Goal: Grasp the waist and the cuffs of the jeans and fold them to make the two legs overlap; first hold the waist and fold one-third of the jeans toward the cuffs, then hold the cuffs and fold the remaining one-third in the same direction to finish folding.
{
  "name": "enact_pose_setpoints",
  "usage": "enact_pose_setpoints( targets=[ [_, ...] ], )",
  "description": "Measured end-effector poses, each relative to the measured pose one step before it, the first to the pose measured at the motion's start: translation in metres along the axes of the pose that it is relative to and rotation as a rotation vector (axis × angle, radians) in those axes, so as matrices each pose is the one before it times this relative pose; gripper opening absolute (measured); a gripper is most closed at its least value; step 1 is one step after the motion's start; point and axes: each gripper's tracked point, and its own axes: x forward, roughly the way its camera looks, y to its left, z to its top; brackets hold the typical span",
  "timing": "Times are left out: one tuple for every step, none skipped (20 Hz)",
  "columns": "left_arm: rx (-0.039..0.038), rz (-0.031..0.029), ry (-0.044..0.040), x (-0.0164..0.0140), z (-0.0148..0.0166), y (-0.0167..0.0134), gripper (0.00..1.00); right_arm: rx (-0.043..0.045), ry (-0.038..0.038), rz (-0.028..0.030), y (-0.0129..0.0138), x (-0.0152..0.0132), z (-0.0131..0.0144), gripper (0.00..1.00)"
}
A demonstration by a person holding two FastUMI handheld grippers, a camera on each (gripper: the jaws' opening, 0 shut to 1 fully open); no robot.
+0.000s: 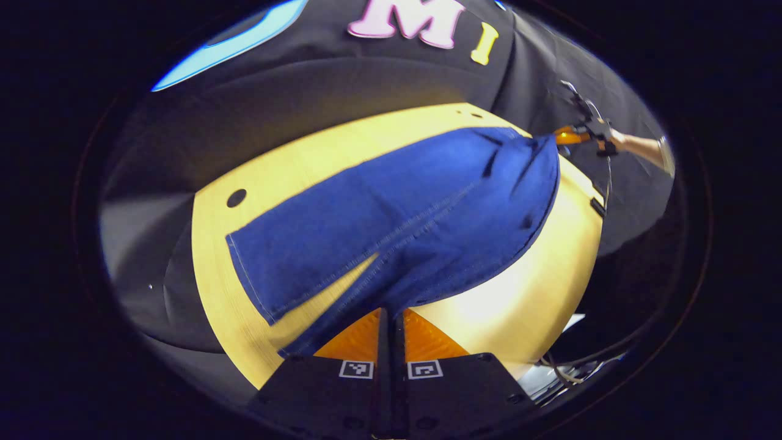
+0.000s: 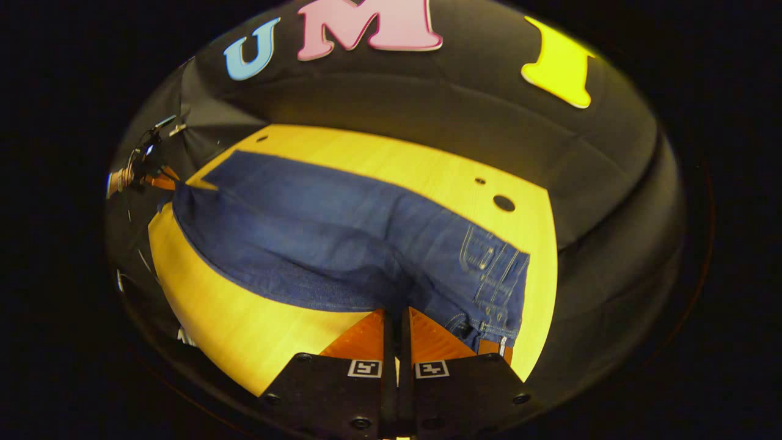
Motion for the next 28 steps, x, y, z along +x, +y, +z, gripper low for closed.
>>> enact_pose_setpoints(
  targets=[
    [-0.01646, 0.01405, -0.01948, -0.00098, 0.01306, 0.01038, 0.06, 0.00751, -0.03452, -0.01964, -0.00879, 0.00432, 0.01368, 0.0],
    [-0.02094, 0.01498, -0.013, 0.00189, 0.01301, 0.01085, 0.06, 0.00962, -0.01735, -0.01641, -0.00633, 0.00571, 0.01058, 0.05],
    [-0.01599, 0.02145, -0.0118, 0.00371, 0.01083, 0.0114, 0.06, 0.01275, -0.01997, -0.01332, -0.0057, 0.00691, 0.01092, 0.05],
    [-0.01967, 0.02256, -0.00999, 0.00588, 0.01525, 0.01146, 0.06, 0.01644, -0.02312, -0.01576, -0.00571, 0.01078, 0.01486, 0.05],
    [-0.01583, 0.02328, -0.00284, 0.00653, 0.01123, 0.01098, 0.06, 0.01967, -0.02022, -0.01977, -0.00629, 0.0112, 0.01215, 0.05],
    [-0.00749, 0.03008, 0.0057, 0.0063, 0.01056, 0.01253, 0.06, 0.02408, -0.01722, -0.01773, -0.00563, 0.01288, 0.01196, 0.05],
    [-0.02321, 0.02344, -0.00053, 0.00906, 0.01058, 0.01058, 0.06, 0.01838, 0.00027, -0.02068, -0.00484, 0.01295, 0.0069, 0.05],
    [-0.04736, 0.01176, -0.00582, 0.01194, 0.00914, 0.00746, 0.06, 0.00844, -0.00519, -0.02086, -0.00353, 0.01598, 0.00617, 0.05],
    [-0.04583, 0.01374, 0.00519, 0.01333, 0.00699, 0.00551, 0.06, 0.00835, 0.00907, -0.01178, -0.00062, 0.01599, 0.0019, 0.05],
    [-0.04276, 0.01504, 0.02126, 0.01262, 0.00451, 0.00587, 0.06, 0.00649, 0.02091, -0.01227, 0.00106, 0.01611, -0.00253, 0.05],
    [-0.03541, 0.0156, 0.0242, 0.01029, -0.00224, 0.00875, 0.06, 0.00183, 0.02256, -0.01193, 0.00207, 0.01553, -0.00434, 0.05],
    [-0.02067, 0.01561, 0.02093, 0.00729, -0.00054, 0.00866, 0.06, -0.00089, 0.01, -0.00938, 0.00179, 0.01304, -0.00207, 0.05],
    [-0.00331, 0.01246, 0.02229, 0.00752, -0.0028, 0.00382, 0.06, -0.00143, 0.0135, -0.00527, -0.0001, 0.01156, -0.00248, 0.05],
    [0.01001, 0.01892, 0.02367, 0.00545, -0.00294, 0.0012, 0.07, 0.00052, 0.0111, -0.00032, 0.00031, 0.00908, -0.00279, 0.05],
    [0.01517, 0.01943, 0.01584, 0.00204, 0.00039, 0.00387, 0.07, 0.00393, 0.01121, 0.00237, 0.00082, 0.00767, -0.00423, 0.05],
    [0.01908, 0.0339, 0.01419, 0.00206, 0.00163, 0.0072, 0.08, 0.00495, 0.00966, 0.00061, -0.00058, 0.00626, -0.00376, 0.05],
    [0.01656, 0.02999, 0.00608, -0.00558, 0.00079, 0.00576, 0.08, 0.0065, 0.00814, 0.00304, 0.00055, 0.00473, -0.00204, 0.05],
    [0.01395, 0.0368, -0.00183, -0.00231, 0.0051, 0.00788, 0.09, -0.00175, 0.00272, -0.00489, -0.0008, 0.00461, -0.00055, 0.05],
    [0.02205, 0.05313, -0.0033, -0.00593, 0.00772, 0.0109, 0.1, -0.0109, -0.00559, -0.00893, -0.00058, 0.00365, 0.00008, 0.05],
    [0.02211, 0.07256, -0.00473, -0.00269, 0.00729, 0.01228, 0.08, -0.02424, -0.00401, -0.01274, -0.00071, 0.00352, 0.00082, 0.05],
    [0.03908, 0.11677, 0.0132, -0.0005, 0.00234, 0.0184, 0.07, -0.02715, 0.00723, -0.01214, 0.00014, 0.00215, -0.00152, 0.05],
    [0.01899, 0.04642, 0.00907, -0.00686, 0.00592, 0.00738, 0.09, -0.02039, 0.00027, -0.01025, 0.00025, 0.00123, 0.00001, 0.0],
    [-0.00122, -0.00114, -0.02373, -0.00809, 0.00687, -0.00655, 0.1, -0.00782, -0.01233, -0.01385, -0.00196, 0.00198, 0.00317, 0.05],
    [-0.01698, -0.00245, -0.04225, -0.01131, 0.01336, -0.0021, 0.1, 0.01385, -0.01332, -0.01156, -0.00308, -0.00312, 0.00423, 0.09],
    [-0.02539, -0.01029, -0.04555, -0.00457, 0.00215, 0.00361, 0.1, 0.04838, -0.01108, 0.00581, 0.00106, -0.00548, 0.0062, 0.16],
    [-0.02334, -0.03179, -0.03996, -0.00802, 0.0066, -0.00416, 0.08, 0.06498, -0.02898, 0.02678, 0.00503, -0.00993, 0.01331, 0.22],
    [-0.02372, -0.05489, -0.04972, -0.00941, 0.00328, -0.00855, 0.17, 0.05632, -0.04308, 0.00789, -0.00201, -0.0092, 0.01853, 0.48],
    [-0.01928, -0.04605, -0.05736, -0.01326, 0.01278, -0.01147, 0.25, 0.04332, -0.04935, -0.01008, -0.00446, -0.01148, 0.01956, 0.74]
  ],
)
